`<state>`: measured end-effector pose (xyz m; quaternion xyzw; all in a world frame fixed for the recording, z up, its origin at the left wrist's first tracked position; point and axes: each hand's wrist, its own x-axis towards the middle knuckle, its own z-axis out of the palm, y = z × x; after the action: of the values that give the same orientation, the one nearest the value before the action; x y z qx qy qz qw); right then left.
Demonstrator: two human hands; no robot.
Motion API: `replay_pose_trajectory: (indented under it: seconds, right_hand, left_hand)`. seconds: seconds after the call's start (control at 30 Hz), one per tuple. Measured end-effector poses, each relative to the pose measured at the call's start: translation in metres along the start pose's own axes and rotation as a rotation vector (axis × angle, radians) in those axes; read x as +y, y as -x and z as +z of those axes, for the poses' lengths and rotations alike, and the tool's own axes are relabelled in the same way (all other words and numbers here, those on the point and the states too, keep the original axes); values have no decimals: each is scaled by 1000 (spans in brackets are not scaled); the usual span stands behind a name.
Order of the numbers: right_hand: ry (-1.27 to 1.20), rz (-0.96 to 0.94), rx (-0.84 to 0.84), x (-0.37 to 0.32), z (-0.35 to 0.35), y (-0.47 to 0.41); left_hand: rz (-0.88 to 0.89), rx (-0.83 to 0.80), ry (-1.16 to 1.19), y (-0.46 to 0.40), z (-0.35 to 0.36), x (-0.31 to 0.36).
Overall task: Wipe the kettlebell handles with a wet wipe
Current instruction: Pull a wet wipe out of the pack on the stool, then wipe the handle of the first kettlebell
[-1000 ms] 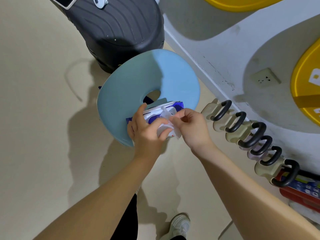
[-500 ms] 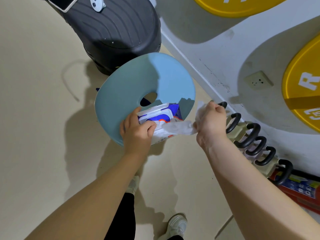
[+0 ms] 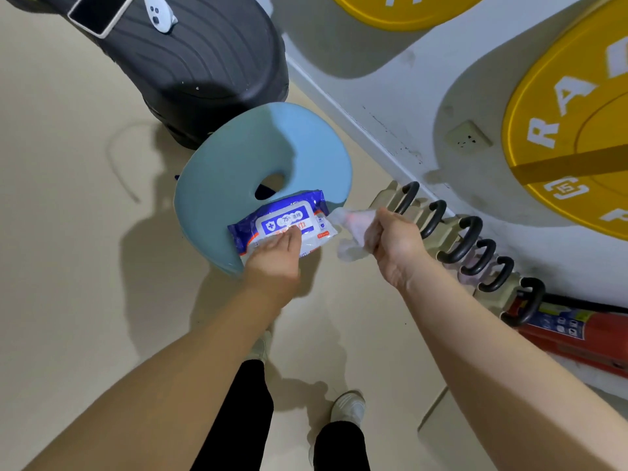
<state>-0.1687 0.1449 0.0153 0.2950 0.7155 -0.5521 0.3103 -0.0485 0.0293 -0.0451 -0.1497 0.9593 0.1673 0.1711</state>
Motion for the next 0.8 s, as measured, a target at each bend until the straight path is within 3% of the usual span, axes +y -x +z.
replay_pose_trajectory:
  seconds: [0.07, 0.13, 0.23, 0.33, 0.5, 0.63, 0.8]
  right_hand:
    - [-80, 40, -98, 2, -7, 3]
    - [-204, 88, -208, 2, -17, 7]
    - [-412, 124, -346, -4, -37, 8]
    - [-438, 112, -311, -17, -63, -1]
    - [-447, 83, -215, -31, -121, -39]
    - [-537, 75, -397, -31, -163, -91]
    - [-310, 141, -598, -5, -203, -174]
  left_hand:
    - [-20, -23, 177, -8, -18, 10]
    - [-12, -21, 555, -10, -48, 28]
    - [-75, -268, 1084, -15, -79, 61]
    - [20, -329, 1137, -23, -78, 86]
    - [16, -463, 1056, -45, -57, 129]
    - [-95, -377, 1311, -84, -27, 169]
    - [-188, -348, 1387, -145, 49, 204]
